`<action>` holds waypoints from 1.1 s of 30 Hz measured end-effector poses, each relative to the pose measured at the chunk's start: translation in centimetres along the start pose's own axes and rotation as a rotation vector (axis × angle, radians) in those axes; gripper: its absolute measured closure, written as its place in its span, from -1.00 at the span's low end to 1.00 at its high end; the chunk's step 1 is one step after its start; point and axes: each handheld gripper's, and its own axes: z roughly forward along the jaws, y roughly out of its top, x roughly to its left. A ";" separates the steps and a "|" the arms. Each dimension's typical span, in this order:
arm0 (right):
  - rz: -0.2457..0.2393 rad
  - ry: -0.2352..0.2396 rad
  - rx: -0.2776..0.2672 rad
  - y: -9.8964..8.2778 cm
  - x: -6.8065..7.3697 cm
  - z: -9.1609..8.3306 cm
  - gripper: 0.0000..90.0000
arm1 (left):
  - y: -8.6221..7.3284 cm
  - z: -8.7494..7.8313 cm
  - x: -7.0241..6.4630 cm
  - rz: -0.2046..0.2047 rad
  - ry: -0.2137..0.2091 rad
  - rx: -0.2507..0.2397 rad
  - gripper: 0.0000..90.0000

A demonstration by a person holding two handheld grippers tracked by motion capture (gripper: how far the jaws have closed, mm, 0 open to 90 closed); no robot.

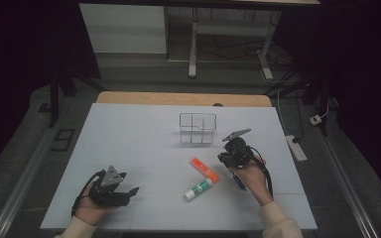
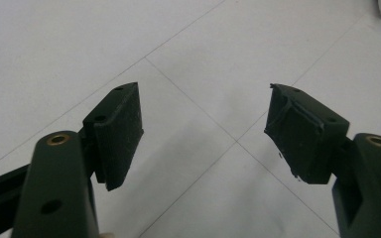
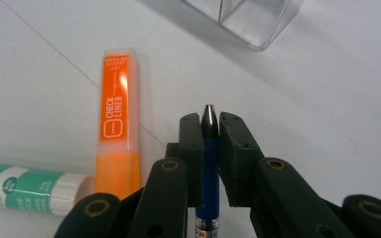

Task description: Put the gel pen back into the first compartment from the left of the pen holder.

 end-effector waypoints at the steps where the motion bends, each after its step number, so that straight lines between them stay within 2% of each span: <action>1: 0.001 -0.003 -0.007 0.0 0.0 -0.2 0.78 | 0.0 0.0 0.0 0.000 0.000 0.000 -0.33; 20: 0.019 -0.027 -0.156 0.4 -0.6 -3.3 0.78 | 0.0 0.0 0.0 -0.001 0.000 0.000 -0.33; 33: 0.033 -0.038 -0.254 0.3 -0.9 -4.3 0.78 | -0.1 0.0 0.1 -0.004 0.000 -0.002 -0.33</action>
